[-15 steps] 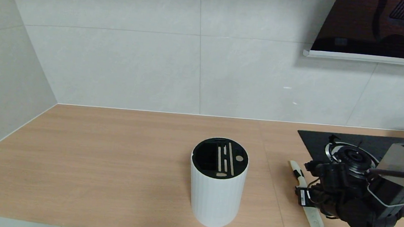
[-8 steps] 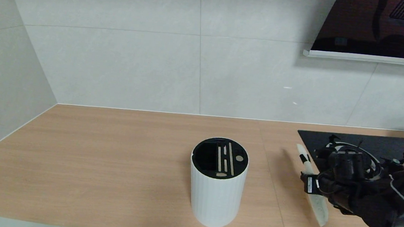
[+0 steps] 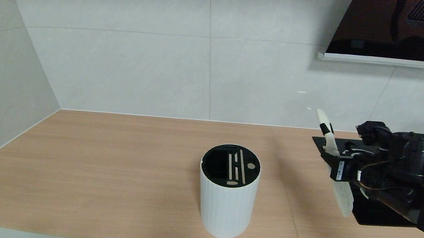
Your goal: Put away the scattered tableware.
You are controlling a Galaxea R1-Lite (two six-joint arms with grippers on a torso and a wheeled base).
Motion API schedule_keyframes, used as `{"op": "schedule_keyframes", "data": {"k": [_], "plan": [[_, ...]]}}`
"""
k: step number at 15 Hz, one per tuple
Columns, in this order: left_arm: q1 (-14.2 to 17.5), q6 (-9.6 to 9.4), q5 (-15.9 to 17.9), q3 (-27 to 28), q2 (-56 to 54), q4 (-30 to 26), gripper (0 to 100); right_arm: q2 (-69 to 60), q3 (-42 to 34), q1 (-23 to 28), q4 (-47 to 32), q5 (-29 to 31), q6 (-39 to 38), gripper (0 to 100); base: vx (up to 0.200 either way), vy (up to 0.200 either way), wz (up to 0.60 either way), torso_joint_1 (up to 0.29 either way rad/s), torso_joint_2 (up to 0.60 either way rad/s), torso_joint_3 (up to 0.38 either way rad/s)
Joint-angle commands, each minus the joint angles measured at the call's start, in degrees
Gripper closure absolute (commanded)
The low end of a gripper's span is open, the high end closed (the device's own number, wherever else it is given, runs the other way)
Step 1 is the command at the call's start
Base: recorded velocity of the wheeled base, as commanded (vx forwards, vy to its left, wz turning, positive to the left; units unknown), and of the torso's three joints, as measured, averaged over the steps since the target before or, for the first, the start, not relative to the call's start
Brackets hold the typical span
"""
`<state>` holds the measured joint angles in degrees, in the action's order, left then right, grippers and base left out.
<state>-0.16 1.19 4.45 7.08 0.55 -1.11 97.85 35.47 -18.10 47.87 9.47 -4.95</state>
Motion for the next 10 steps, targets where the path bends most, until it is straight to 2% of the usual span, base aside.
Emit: {"op": "schedule_keyframes", "data": {"k": [1,2,4,5,6,8,9,10], "plan": [[-0.7,-0.05,14.6,12.1,9.6,-7.4,0,-5.1,4.0,-1.8,-2.1,0.0,0.5,100,0.000,0.000,0.00,0.000,0.00,0.000],[-0.7,0.30,21.3,17.3,17.0,-9.0,0,-6.5,6.3,-3.3,-4.6,-0.1,0.5,100,0.000,0.000,0.00,0.000,0.00,0.000],[-0.8,0.21,30.6,24.6,32.8,-7.9,0,-8.9,8.5,-7.4,-7.0,-0.5,2.3,100,0.000,0.000,0.00,0.000,0.00,0.000],[-1.1,0.04,31.5,26.1,36.9,-7.1,0,-9.3,8.6,-8.4,-6.9,-0.9,4.1,100,0.000,0.000,0.00,0.000,0.00,0.000],[-3.6,0.65,32.4,30.6,47.0,-2.6,0,-9.7,9.4,-11.4,-7.2,-1.2,6.3,100,0.000,0.000,0.00,0.000,0.00,0.000],[-8.1,5.31,32.4,33.4,59.1,9.9,0,-9.6,11.3,-16.1,-7.3,-1.2,6.4,100,0.000,0.000,0.00,0.000,0.00,0.000],[-11.6,7.15,31.9,33.4,62.6,16.0,0,-9.7,11.5,-18.5,-7.3,-1.1,6.1,100,0.000,0.000,0.00,0.000,0.00,0.000],[-11.6,7.15,31.9,33.4,62.6,16.0,0,-9.7,11.5,-18.5,-7.3,-1.1,6.1,100,0.000,0.000,0.00,0.000,0.00,0.000]]}}
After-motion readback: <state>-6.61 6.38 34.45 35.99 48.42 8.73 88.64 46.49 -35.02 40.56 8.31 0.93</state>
